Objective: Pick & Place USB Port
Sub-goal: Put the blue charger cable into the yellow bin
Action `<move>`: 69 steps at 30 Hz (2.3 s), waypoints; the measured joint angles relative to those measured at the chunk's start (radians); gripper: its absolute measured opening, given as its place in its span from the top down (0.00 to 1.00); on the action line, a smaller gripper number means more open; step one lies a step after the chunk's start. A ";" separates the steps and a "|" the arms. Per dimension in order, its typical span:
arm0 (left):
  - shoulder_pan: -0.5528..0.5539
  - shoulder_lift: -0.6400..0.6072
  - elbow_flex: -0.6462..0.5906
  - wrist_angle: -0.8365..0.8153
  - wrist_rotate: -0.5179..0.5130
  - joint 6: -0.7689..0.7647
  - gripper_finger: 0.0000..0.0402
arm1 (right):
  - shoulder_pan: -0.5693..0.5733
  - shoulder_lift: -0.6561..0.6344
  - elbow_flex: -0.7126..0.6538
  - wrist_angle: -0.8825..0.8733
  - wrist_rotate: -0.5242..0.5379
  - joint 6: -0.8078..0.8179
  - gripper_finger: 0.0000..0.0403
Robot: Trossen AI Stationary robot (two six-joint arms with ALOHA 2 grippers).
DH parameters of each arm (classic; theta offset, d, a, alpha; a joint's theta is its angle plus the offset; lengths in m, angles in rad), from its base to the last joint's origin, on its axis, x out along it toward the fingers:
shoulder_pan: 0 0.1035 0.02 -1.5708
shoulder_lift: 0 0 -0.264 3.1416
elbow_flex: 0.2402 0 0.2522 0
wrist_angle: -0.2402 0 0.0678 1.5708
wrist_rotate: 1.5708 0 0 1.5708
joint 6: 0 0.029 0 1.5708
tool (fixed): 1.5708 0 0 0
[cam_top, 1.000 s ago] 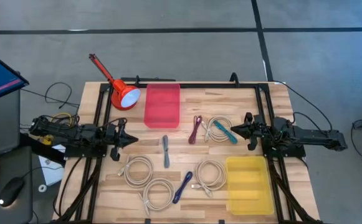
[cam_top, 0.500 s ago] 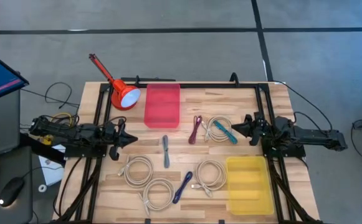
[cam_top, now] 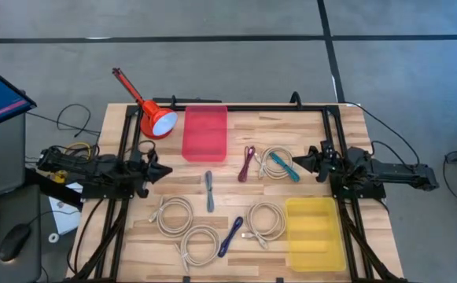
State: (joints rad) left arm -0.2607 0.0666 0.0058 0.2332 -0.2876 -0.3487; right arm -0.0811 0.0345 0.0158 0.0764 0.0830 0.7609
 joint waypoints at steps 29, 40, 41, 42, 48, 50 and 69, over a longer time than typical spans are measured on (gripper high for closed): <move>0.000 0.522 0.277 0.193 -0.210 0.082 0.97 | 0.000 0.134 0.323 -0.419 0.084 -0.077 0.98; 0.000 0.555 0.319 0.196 -0.221 0.083 0.97 | 0.000 0.544 0.496 -0.656 0.158 -0.053 0.98; 0.000 0.555 0.321 0.196 -0.221 0.083 0.97 | 0.000 0.577 0.503 -0.657 0.172 -0.053 0.98; 0.000 0.555 0.322 0.195 -0.221 0.083 0.97 | -0.001 0.613 0.510 -0.657 0.183 -0.053 0.98; 0.000 0.555 0.322 0.195 -0.221 0.083 0.97 | 0.000 0.814 0.556 -0.659 0.234 -0.052 0.98; 0.000 0.555 0.322 0.195 -0.221 0.083 0.97 | -0.001 0.876 0.574 -0.660 0.249 -0.043 0.98; 0.000 0.555 0.322 0.195 -0.221 0.082 0.97 | -0.098 1.272 0.633 -0.673 0.075 -0.087 0.71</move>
State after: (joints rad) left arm -0.2604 0.6220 0.3283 0.4286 -0.5087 -0.2665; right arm -0.1790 1.3067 0.6487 -0.5963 0.1576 0.6739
